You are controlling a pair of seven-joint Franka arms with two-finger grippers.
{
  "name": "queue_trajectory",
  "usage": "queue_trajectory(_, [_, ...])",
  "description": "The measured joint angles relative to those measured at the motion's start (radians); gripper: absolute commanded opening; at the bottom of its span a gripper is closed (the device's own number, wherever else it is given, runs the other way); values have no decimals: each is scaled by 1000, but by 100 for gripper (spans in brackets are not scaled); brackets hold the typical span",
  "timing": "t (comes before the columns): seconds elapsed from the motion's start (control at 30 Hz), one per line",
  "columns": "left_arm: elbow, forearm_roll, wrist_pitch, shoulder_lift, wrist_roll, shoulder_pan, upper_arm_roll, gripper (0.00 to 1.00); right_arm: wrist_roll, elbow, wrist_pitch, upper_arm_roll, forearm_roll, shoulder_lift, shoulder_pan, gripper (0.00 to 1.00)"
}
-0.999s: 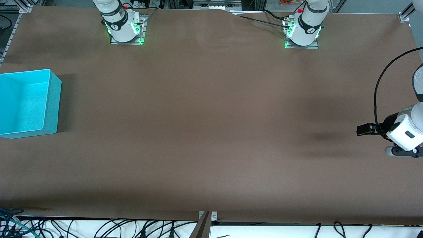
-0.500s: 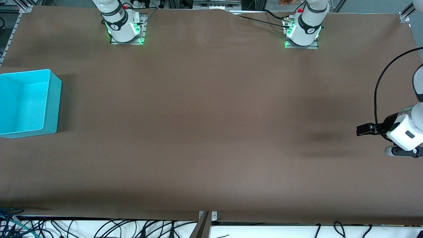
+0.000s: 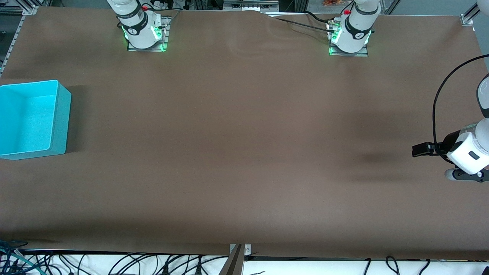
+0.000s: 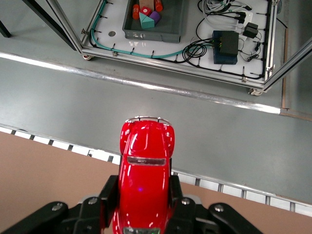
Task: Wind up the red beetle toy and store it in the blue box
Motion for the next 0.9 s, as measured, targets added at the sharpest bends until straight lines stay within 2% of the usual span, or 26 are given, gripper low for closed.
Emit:
queue_trajectory(0.4, [0,0,0,0,0,0,0,100,-109,11,-3,6,0,-52,11,0])
queue_trajectory(0.7, [0,0,0,0,0,0,0,100,-117,11,-43,19,0,-78,123,0])
queue_trajectory(0.9, [0,0,0,0,0,0,0,100,-120,43,-179,29,0,-78,142,0])
